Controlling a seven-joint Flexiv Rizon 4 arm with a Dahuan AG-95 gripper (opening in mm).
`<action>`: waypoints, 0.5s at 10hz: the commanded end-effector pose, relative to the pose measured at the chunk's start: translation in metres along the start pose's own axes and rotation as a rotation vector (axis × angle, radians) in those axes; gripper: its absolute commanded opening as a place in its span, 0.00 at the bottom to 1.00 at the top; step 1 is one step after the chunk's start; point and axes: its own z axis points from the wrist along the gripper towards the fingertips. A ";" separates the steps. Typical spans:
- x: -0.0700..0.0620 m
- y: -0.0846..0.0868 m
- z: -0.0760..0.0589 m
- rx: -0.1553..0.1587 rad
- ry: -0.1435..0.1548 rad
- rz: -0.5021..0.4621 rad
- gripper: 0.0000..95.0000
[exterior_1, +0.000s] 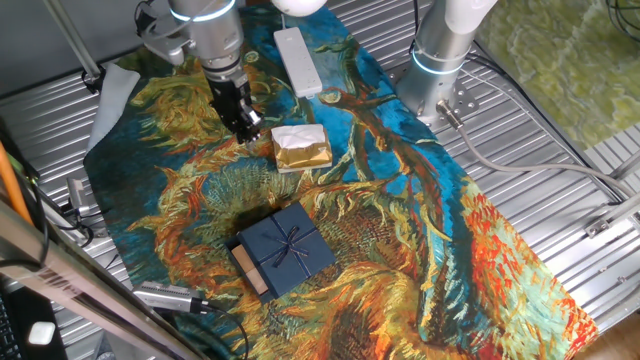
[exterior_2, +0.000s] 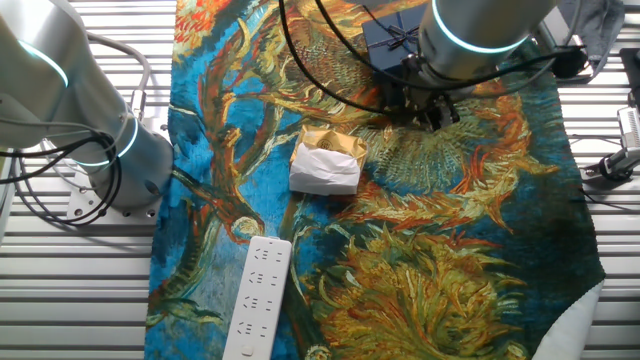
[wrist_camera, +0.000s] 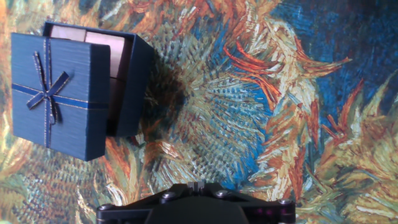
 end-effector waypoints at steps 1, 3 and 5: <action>-0.003 0.000 0.000 -0.006 -0.002 -0.004 0.20; -0.003 0.000 0.000 0.006 0.007 -0.023 0.20; -0.003 0.000 0.000 0.007 0.009 -0.036 0.20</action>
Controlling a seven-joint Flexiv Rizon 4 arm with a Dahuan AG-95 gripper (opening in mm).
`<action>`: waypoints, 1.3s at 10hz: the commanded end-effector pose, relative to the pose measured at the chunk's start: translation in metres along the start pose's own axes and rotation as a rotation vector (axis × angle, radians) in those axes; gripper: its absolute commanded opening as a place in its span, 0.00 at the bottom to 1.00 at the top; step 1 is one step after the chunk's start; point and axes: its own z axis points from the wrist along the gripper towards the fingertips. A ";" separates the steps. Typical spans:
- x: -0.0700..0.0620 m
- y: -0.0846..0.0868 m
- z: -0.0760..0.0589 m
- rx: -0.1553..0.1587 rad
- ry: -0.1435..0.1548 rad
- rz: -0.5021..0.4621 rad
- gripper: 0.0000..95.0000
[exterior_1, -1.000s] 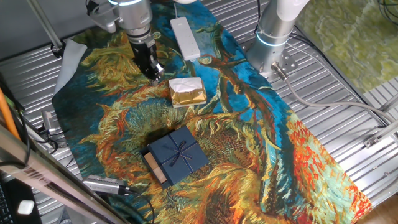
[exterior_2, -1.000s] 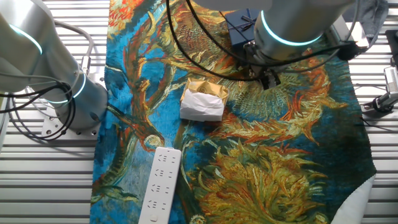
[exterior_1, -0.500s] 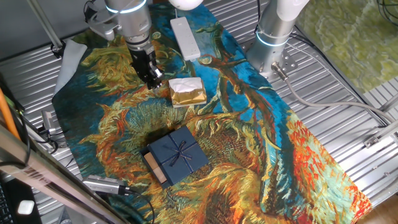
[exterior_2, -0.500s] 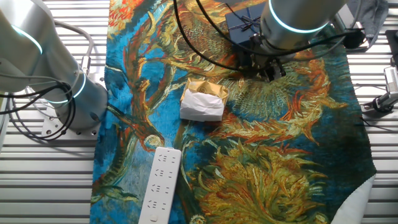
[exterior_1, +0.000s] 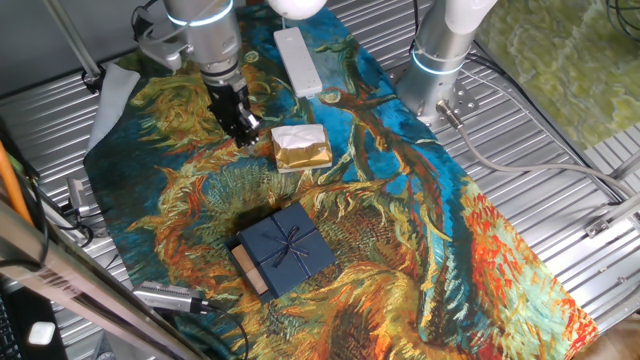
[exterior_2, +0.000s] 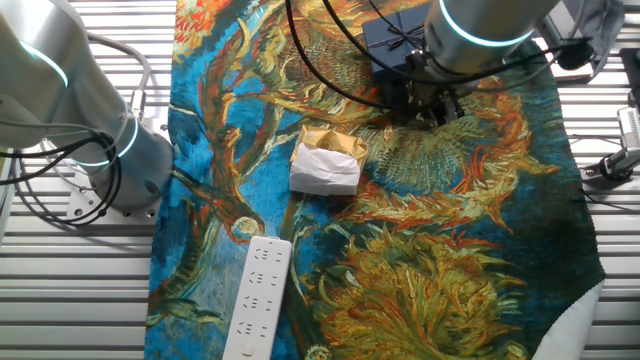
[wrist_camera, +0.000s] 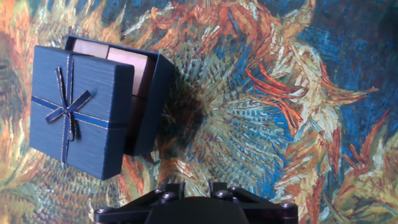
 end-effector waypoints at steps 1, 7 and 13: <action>0.000 -0.001 0.000 0.001 0.002 -0.013 0.20; 0.001 -0.001 0.000 0.011 0.007 -0.038 0.20; 0.001 -0.001 0.000 0.094 0.068 -0.333 0.00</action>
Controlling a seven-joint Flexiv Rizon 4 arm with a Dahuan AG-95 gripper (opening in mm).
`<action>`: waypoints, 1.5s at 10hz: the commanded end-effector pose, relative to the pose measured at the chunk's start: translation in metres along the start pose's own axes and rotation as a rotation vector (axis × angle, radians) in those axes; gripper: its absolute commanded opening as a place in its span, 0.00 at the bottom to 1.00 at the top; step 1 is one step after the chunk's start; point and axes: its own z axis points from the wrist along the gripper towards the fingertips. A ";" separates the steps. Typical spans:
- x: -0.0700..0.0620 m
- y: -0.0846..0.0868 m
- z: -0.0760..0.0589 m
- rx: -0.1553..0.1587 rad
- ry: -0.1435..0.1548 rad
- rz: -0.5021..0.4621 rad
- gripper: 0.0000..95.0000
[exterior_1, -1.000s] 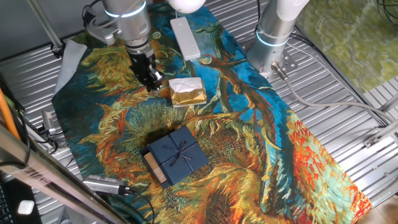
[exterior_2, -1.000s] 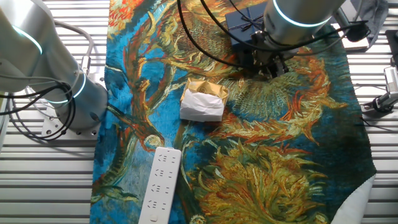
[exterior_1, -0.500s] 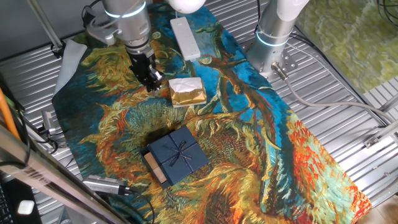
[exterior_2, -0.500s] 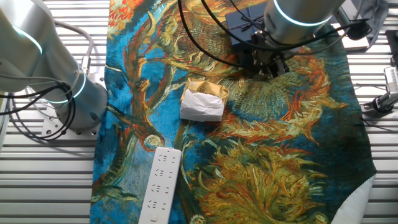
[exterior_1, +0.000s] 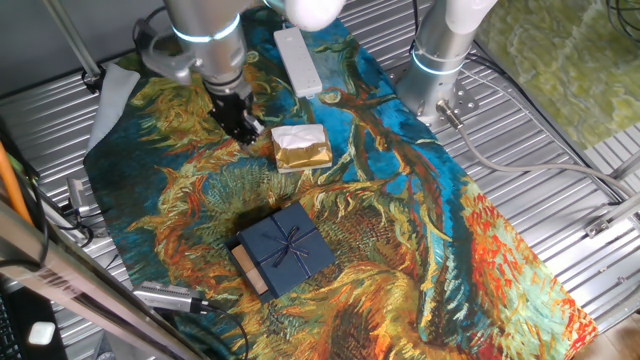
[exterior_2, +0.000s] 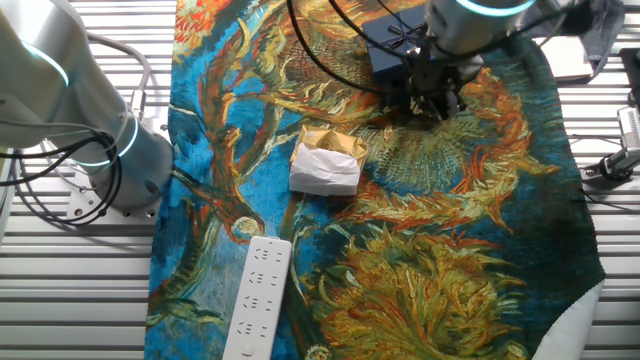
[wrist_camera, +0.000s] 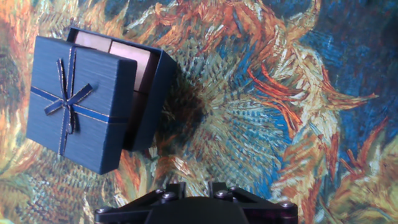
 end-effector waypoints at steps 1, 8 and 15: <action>0.001 0.000 0.000 -0.009 -0.015 -0.231 0.00; 0.001 0.000 0.000 -0.026 0.005 -0.343 0.00; -0.001 0.002 -0.004 -0.089 0.013 -0.335 0.20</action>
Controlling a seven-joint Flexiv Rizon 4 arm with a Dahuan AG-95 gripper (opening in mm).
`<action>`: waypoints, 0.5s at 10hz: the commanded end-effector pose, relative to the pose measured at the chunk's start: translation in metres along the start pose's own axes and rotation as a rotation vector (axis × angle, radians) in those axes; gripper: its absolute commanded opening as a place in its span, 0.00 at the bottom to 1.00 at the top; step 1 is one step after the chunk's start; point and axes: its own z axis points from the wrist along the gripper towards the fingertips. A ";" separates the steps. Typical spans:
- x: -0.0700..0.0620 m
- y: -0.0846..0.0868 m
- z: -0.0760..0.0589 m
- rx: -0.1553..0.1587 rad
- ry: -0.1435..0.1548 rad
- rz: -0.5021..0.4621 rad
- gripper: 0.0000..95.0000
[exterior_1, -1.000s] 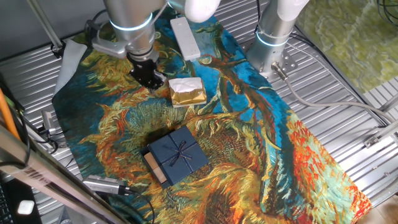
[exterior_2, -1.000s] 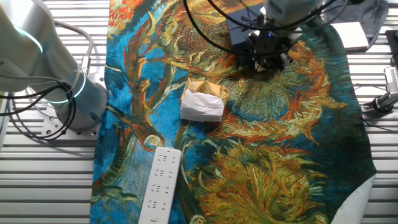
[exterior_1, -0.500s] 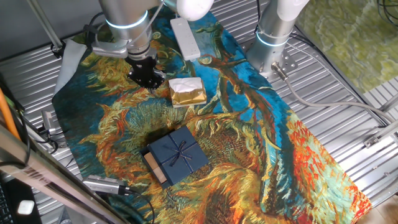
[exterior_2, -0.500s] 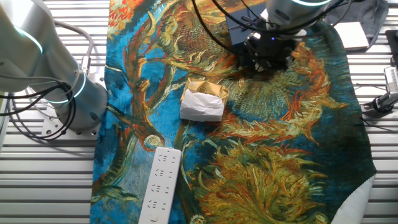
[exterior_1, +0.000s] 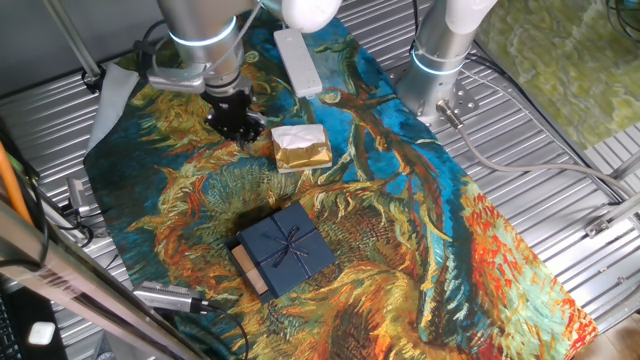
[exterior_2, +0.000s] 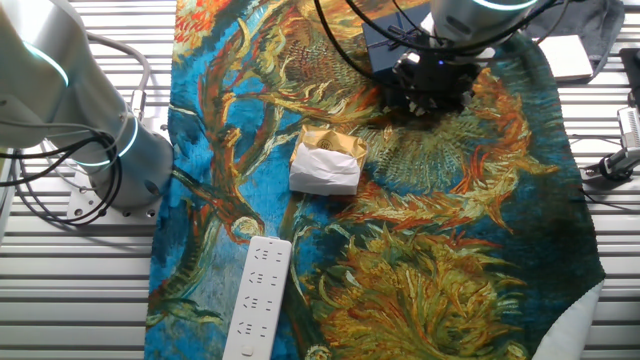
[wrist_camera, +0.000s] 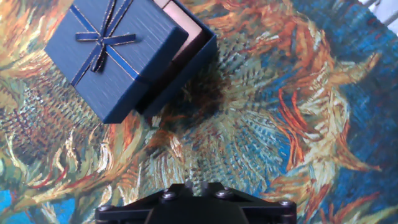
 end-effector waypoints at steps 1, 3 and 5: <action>-0.011 0.009 -0.008 -0.055 0.004 0.011 0.20; -0.036 0.032 -0.003 -0.065 0.002 0.064 0.20; -0.057 0.047 0.003 -0.075 -0.008 0.121 0.40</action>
